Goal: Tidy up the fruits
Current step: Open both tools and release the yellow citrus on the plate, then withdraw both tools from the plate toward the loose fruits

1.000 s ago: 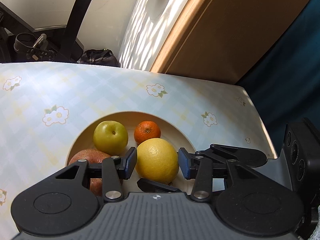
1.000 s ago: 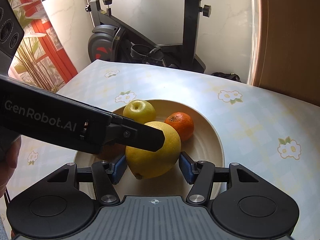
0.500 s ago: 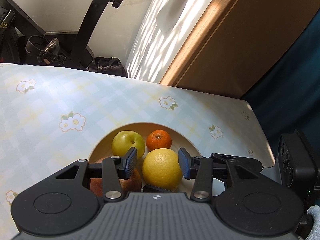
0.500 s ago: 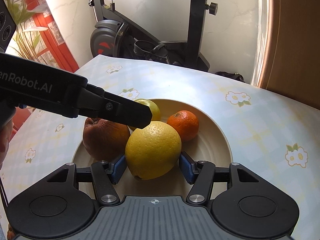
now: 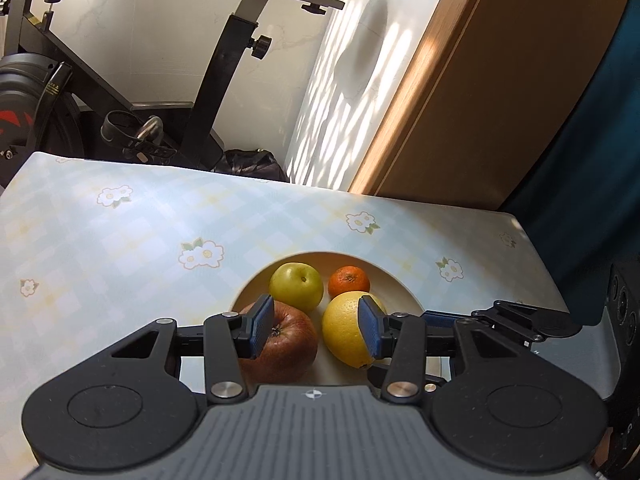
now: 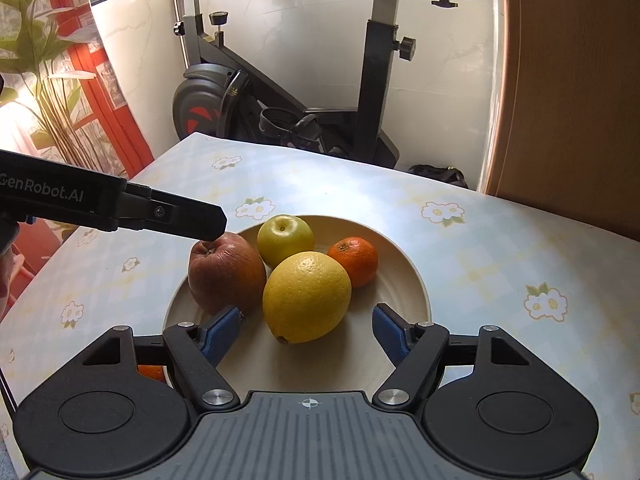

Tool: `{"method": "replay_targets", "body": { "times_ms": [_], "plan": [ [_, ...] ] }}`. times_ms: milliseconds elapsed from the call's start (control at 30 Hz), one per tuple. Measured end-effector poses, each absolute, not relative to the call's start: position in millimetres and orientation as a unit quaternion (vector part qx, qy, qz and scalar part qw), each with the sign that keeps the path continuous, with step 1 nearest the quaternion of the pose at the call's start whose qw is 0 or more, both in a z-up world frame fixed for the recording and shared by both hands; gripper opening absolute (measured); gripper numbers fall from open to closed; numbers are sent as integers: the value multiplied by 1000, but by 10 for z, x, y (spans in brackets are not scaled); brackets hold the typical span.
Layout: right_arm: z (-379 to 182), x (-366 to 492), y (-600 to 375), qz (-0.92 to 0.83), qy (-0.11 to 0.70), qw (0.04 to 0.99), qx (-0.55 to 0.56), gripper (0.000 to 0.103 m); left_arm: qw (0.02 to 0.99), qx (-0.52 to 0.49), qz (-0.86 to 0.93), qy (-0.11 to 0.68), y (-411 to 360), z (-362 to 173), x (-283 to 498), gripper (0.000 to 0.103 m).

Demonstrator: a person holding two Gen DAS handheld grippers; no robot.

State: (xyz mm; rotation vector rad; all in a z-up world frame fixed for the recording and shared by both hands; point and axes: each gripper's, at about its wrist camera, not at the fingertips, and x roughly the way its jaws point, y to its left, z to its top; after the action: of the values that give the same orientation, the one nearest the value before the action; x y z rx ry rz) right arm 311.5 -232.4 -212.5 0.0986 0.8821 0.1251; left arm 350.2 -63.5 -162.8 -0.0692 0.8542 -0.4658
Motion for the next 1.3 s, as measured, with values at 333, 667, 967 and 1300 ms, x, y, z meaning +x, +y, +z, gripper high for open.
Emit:
{"method": "replay_targets", "body": {
  "times_ms": [333, 667, 967, 1300],
  "plan": [
    [-1820, 2371, -2396, 13, 360, 931, 57, 70, 912, -13, -175, 371, -328, -1419, 2954, 49],
    [-1922, 1647, -2554, -54, 316, 938, 130, 69, 925, -21, -150, 348, -127, -1395, 2511, 49],
    [-1979, 1268, -2682, -85, 323, 935, 119, 69, 922, -66, -147, 353, 9, -1549, 2344, 49],
    [-2094, 1174, -2509, -61, 346, 931, 104, 64, 913, -83, -139, 374, 65, -1745, 2293, 49]
  ]
}}
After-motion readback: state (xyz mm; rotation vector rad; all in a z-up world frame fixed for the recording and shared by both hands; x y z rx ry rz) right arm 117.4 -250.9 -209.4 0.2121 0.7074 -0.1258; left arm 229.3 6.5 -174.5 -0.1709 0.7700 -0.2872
